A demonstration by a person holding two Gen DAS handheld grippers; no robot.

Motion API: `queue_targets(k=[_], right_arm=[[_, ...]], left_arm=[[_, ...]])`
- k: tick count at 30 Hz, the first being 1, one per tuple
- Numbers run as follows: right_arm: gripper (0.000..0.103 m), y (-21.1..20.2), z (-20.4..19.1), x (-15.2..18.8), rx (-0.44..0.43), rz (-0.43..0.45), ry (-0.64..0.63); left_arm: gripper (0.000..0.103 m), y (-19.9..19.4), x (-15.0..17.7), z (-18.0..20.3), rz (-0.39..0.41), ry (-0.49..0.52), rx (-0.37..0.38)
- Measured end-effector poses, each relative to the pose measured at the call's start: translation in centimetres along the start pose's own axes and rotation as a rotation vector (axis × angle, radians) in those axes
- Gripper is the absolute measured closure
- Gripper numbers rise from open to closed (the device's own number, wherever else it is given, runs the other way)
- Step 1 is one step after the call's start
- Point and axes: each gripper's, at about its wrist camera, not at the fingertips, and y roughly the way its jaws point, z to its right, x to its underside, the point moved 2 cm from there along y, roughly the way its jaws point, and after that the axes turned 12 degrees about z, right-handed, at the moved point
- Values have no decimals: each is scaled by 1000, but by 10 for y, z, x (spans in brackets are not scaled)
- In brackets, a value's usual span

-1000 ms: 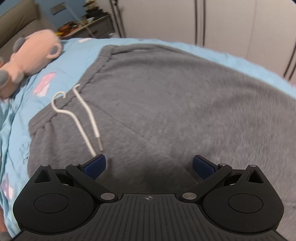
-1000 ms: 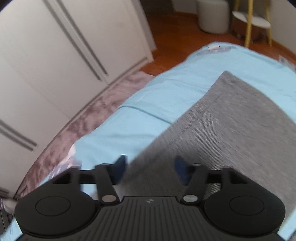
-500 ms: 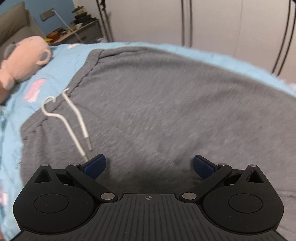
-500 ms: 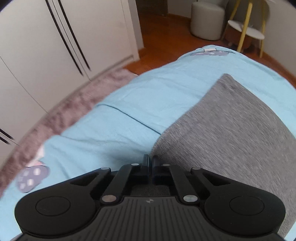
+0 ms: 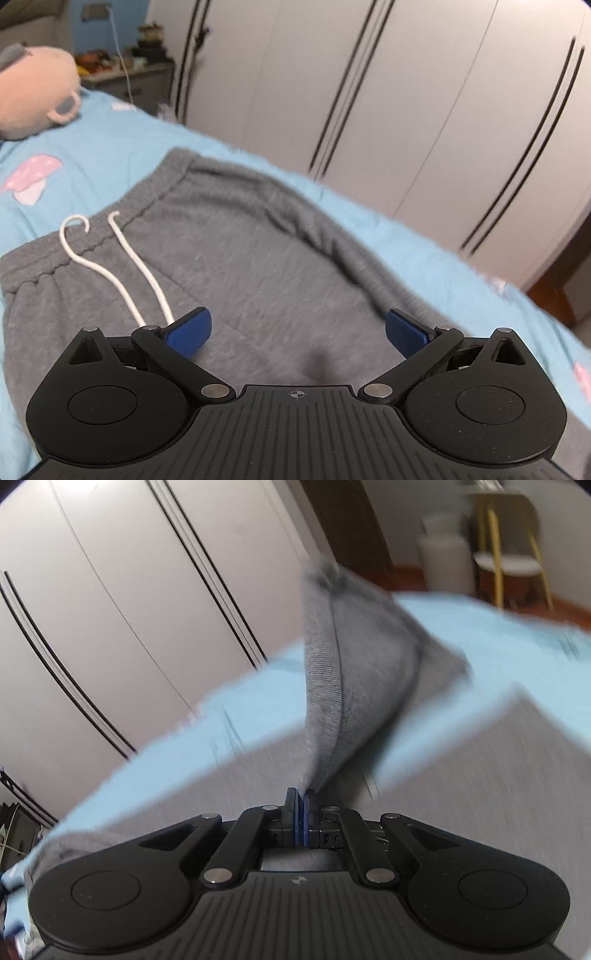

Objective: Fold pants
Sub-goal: 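Grasp the waistband edge with the left tool while the right tool holds the cuffs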

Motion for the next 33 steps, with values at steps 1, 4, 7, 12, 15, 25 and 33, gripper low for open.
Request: queue_targets(k=[1, 4, 7, 12, 15, 25, 33], right_arm=[[101, 7, 9, 8, 27, -45, 19], [101, 26, 27, 12, 43, -72, 18], [101, 32, 34, 7, 38, -43, 41], [101, 38, 42, 12, 13, -4, 20], [101, 41, 44, 15, 0, 26, -12], [100, 38, 40, 21, -15, 90, -51], [98, 34, 46, 11, -29, 56, 14]], left_arm=[[0, 7, -2, -1, -14, 17, -3], [0, 27, -16, -2, -37, 65, 7], [0, 54, -40, 8, -73, 76, 4], [0, 119, -71, 39, -187, 95, 37], [1, 163, -74, 46, -316, 38, -17], [11, 216, -75, 68, -438, 30, -53], [73, 214, -69, 50, -425, 72, -94]])
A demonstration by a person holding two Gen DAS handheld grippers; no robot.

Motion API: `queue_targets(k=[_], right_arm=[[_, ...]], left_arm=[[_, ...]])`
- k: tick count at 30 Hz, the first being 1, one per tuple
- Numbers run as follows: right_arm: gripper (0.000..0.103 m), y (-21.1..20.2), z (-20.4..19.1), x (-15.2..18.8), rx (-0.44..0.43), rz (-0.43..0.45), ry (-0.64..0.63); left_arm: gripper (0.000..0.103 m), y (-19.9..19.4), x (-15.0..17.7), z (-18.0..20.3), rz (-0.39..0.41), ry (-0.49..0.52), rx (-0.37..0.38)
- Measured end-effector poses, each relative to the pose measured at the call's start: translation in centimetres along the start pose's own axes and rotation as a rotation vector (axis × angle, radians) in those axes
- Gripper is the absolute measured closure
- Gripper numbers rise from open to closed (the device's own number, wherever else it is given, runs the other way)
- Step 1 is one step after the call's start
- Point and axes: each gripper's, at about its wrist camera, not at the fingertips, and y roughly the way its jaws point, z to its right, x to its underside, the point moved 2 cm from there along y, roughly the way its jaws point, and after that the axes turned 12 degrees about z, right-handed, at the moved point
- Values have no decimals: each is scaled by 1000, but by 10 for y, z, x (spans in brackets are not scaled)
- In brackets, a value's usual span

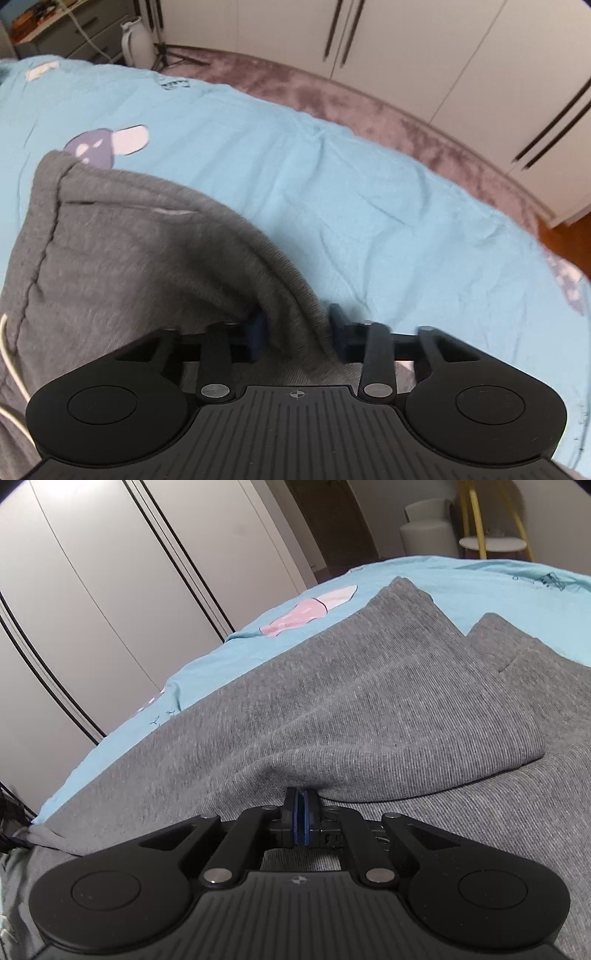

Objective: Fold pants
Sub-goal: 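Grasp the waistband edge with the left tool while the right tool holds the cuffs, then lift the pants with both tools and fold the cuffs toward the waistband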

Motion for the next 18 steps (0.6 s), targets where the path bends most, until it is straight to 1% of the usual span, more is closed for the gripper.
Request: queue_targets(k=[1, 2, 3, 4, 5, 6, 8, 9, 10, 11, 13, 14, 15, 16, 17, 18], right_arm=[[96, -5, 1, -5, 20, 28, 5], [79, -13, 2, -10, 48, 74, 4], [63, -23, 4, -16, 79, 138, 1], [19, -31, 6, -21, 101, 196, -1], [8, -37, 7, -24, 131, 230, -12], [6, -39, 8, -27, 166, 239, -28], [5, -42, 16, -32, 197, 232, -2], [5, -46, 23, -33, 213, 227, 54], [5, -49, 30, -33, 199, 219, 126], [5, -50, 36, -32, 167, 192, 194], [7, -42, 45, -24, 121, 102, 294], [13, -37, 48, -20, 106, 69, 330], [16, -32, 50, -19, 113, 62, 348], [21, -31, 52, -20, 124, 74, 352], [36, -32, 55, -23, 134, 77, 374], [57, -34, 58, -23, 121, 85, 417]], left_arm=[[78, -4, 3, -4, 5, -10, 19], [81, -8, 4, -8, 12, -19, 36], [83, -12, 6, -11, 21, -27, 53], [86, -17, 9, -15, 34, -37, 70], [86, -21, 11, -18, 44, -51, 82], [88, -25, 12, -22, 54, -68, 98], [89, -35, 18, -30, 81, -76, 123], [89, -39, 21, -32, 92, -68, 129], [89, -46, 24, -32, 103, -56, 135], [90, -51, 27, -33, 118, -44, 140], [90, -59, 30, -36, 148, -46, 165], [90, -62, 30, -39, 158, -56, 178], [90, -66, 32, -43, 161, -74, 190], [90, -68, 32, -47, 161, -85, 206], [90, -69, 33, -49, 158, -91, 216], [90, -67, 33, -53, 149, -102, 222]])
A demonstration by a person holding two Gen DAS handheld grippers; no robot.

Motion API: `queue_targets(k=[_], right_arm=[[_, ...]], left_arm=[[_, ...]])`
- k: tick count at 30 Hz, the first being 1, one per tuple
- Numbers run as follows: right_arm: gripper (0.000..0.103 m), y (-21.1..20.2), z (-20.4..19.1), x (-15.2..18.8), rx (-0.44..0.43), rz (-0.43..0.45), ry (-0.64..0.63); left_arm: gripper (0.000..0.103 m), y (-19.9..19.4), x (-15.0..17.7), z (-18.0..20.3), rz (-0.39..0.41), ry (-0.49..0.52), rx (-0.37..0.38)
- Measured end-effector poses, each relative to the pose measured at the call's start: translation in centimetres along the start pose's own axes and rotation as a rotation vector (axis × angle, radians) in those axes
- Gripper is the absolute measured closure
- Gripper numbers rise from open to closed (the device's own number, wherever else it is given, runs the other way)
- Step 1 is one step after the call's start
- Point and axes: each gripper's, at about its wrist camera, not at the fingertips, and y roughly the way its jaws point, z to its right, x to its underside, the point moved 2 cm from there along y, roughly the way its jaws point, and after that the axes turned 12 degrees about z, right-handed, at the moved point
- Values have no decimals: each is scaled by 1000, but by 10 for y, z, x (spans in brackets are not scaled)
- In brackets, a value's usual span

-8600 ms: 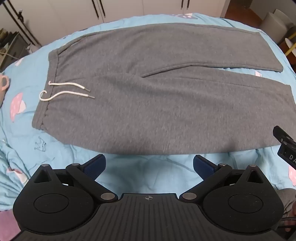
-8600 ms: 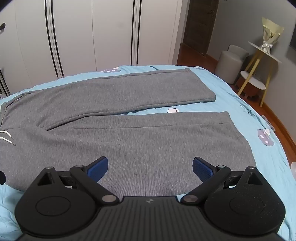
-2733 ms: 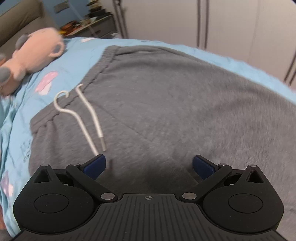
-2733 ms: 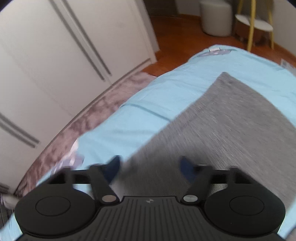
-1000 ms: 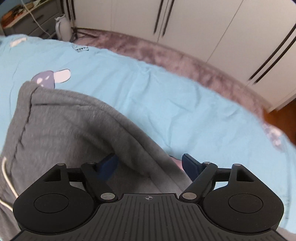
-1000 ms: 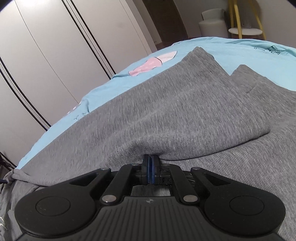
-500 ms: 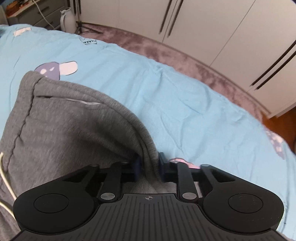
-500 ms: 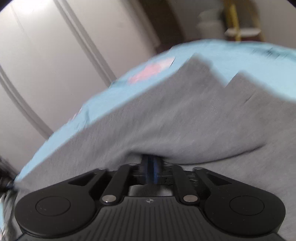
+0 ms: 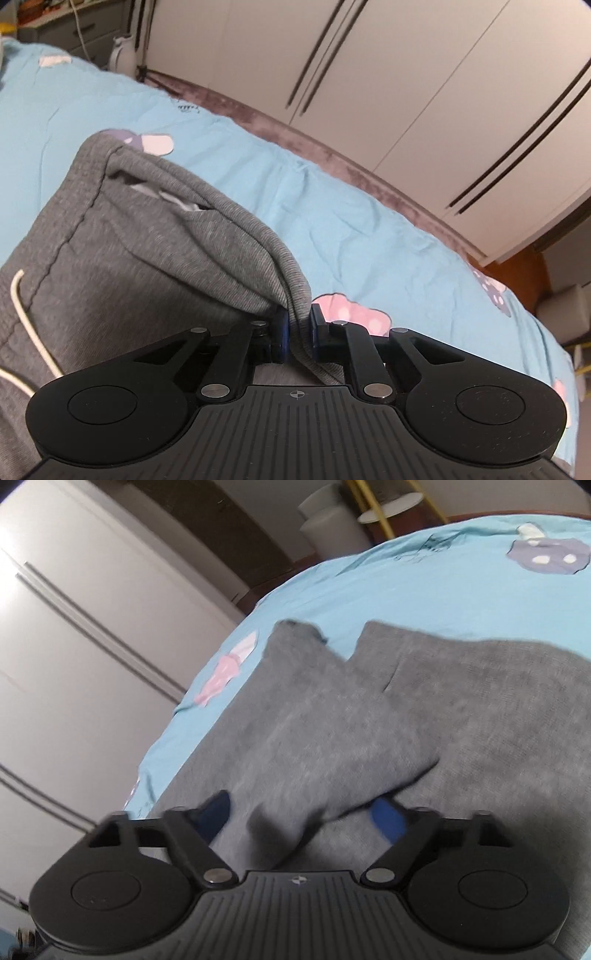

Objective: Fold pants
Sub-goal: 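Lift the pants with both tools and fold the cuffs toward the waistband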

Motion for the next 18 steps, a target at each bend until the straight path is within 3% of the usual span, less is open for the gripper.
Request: queue_targets(k=[2, 4, 5, 8, 10, 11, 12, 16, 18], right_arm=[[71, 3, 7, 1, -18, -16, 58], [72, 14, 13, 3, -11, -33, 87], [70, 16, 15, 2, -21, -28, 112], [45, 17, 8, 1, -67, -21, 132], [45, 20, -2, 3, -55, -15, 73], [61, 19, -6, 5, -37, -10, 40], [93, 20, -8, 5, -12, -17, 11], [98, 27, -8, -8, -6, -58, 99], [98, 17, -26, -26, -68, -36, 122]], left_arm=[[90, 4, -1, -7, -18, -25, 12], [90, 11, -1, -11, -28, -38, 13], [90, 15, -2, -12, -25, -40, 16], [86, 24, 2, -11, -52, -57, -9], [88, 35, 2, -17, -98, -101, -32], [89, 37, 2, -20, -111, -133, -30], [90, 34, -1, -21, -106, -153, -17], [93, -8, -27, -10, -10, -135, 54], [93, -43, -43, -1, 42, -104, 100]])
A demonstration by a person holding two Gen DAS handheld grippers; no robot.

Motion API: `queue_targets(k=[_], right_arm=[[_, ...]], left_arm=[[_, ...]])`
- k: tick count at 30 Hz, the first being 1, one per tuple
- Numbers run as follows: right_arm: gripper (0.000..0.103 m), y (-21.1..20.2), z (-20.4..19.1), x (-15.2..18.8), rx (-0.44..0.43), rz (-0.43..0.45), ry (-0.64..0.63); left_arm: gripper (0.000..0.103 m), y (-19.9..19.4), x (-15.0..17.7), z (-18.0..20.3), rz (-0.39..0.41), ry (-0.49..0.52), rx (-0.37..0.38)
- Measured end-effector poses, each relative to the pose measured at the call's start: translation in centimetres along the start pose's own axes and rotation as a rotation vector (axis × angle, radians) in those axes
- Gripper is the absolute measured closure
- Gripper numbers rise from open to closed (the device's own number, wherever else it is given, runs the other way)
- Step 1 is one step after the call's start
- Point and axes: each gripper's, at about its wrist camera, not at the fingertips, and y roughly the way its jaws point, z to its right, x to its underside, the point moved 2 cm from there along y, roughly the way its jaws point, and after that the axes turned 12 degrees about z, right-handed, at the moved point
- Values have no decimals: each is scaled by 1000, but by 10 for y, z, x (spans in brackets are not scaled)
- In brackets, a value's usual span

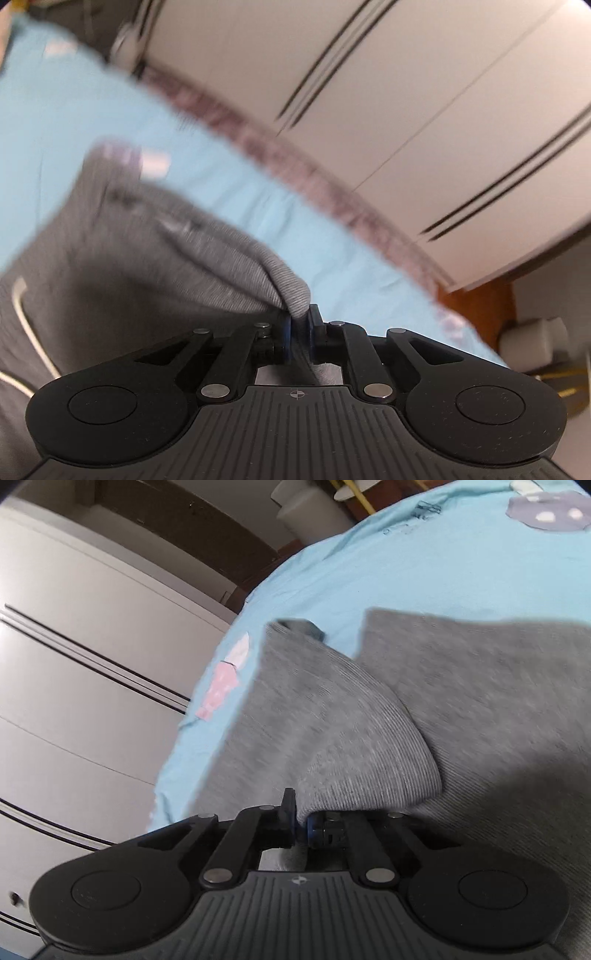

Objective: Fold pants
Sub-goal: 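Lift the pants with both tools and fold the cuffs toward the waistband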

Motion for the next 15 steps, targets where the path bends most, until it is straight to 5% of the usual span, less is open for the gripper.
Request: queue_targets(k=[4, 9, 12, 15], right_arm=[[98, -49, -43, -40, -186, 97, 26], [98, -124, -26, -70, -267, 138, 1], [98, -142, 16, -54, -147, 98, -84], [97, -127, 67, -31, 88, -13, -168]], left_arm=[[93, -88, -1, 0, 116, 36, 112], [91, -176, 74, -64, 137, 28, 211], [85, -167, 145, -113, 41, 96, 108], [87, -130, 194, -165, -85, 32, -44]])
